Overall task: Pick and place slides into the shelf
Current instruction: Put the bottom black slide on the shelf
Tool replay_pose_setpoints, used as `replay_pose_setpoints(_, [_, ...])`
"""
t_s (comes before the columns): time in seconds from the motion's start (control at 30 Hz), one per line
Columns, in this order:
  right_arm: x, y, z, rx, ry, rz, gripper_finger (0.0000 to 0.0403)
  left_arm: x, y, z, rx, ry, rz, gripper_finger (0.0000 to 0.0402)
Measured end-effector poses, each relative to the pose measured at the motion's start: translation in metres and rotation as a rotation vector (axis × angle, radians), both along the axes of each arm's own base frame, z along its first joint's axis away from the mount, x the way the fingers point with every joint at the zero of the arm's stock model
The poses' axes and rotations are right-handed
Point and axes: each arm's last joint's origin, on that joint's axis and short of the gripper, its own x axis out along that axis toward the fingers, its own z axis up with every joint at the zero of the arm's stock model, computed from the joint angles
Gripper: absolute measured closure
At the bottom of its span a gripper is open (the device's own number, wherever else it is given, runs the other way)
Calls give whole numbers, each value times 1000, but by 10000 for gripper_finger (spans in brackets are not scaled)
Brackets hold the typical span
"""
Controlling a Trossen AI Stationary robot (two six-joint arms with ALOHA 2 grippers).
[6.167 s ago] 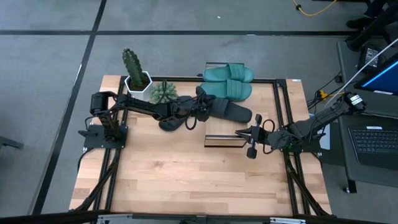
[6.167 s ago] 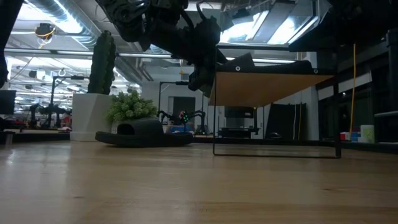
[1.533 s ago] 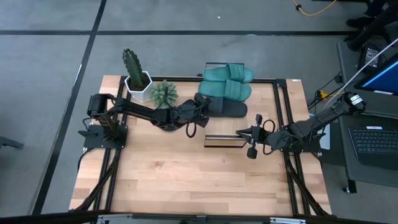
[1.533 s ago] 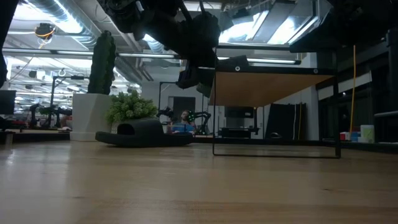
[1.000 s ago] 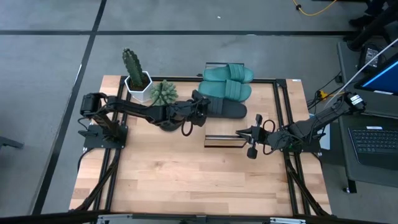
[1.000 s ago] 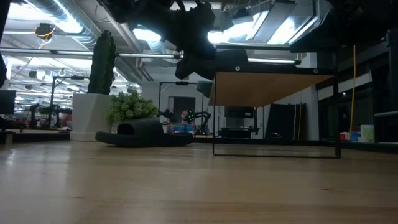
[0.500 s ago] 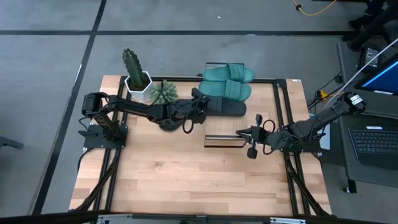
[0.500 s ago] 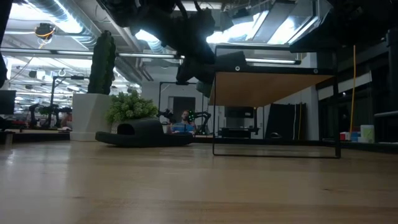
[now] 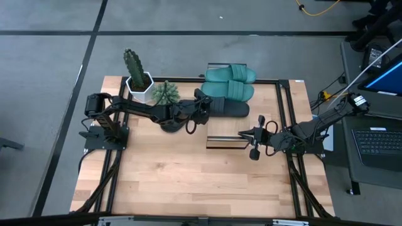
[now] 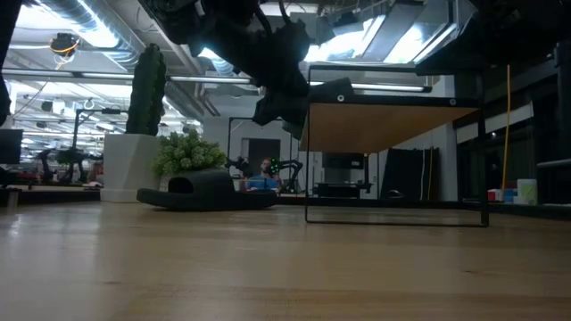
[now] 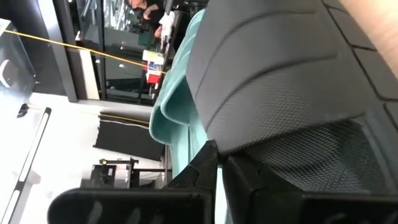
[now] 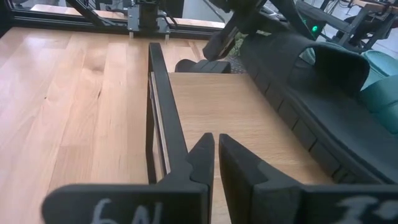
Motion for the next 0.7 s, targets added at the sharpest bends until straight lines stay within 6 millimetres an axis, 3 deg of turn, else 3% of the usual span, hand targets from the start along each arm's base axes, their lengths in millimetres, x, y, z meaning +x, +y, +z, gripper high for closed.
replay_pose_setpoints(0.7, [0, 0, 0, 14, -4, -4, 375, 1, -1, 1, -10, -20, -27, 284])
